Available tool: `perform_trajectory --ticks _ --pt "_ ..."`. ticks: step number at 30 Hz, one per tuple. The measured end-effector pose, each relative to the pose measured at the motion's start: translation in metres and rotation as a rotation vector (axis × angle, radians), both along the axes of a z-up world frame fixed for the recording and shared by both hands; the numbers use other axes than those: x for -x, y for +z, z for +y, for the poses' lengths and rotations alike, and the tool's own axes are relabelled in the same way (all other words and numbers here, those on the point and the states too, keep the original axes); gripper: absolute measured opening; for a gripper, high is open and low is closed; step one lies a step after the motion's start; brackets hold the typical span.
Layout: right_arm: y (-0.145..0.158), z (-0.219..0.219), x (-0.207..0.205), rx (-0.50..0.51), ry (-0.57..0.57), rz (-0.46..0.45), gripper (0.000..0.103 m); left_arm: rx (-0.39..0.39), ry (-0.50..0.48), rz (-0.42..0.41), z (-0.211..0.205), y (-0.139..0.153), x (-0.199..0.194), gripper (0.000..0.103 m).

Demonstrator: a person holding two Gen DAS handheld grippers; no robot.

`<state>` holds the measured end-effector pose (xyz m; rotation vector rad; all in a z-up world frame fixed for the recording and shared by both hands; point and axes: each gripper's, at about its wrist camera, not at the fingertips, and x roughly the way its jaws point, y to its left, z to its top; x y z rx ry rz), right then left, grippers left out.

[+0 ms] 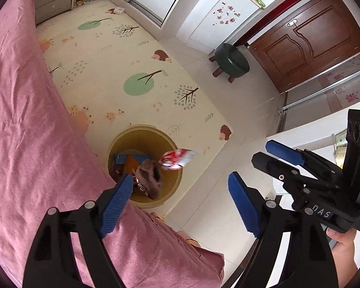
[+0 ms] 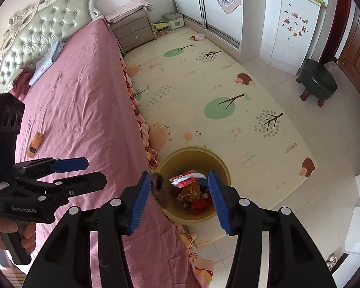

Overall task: Collect trash
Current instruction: 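Turn both tools back toward the orange L'Oreal box on the bed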

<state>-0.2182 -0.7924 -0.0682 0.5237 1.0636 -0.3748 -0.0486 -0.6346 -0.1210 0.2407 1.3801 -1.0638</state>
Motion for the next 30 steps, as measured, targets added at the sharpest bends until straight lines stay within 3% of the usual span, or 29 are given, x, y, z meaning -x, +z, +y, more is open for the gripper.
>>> perform_trajectory --ticks 7,17,30 --pt "0.005 -0.003 0.000 -0.076 -0.032 -0.042 0.049 0.000 0.019 -0.008 0.017 0.005 -0.004 0.081" --pt "0.027 0.054 -0.054 -0.074 0.133 -0.081 0.049 0.024 0.134 -0.046 0.075 0.029 -0.028 0.081" --pt "0.042 0.179 -0.155 -0.103 0.410 -0.089 0.049 -0.022 0.399 -0.112 0.226 0.049 -0.085 0.082"
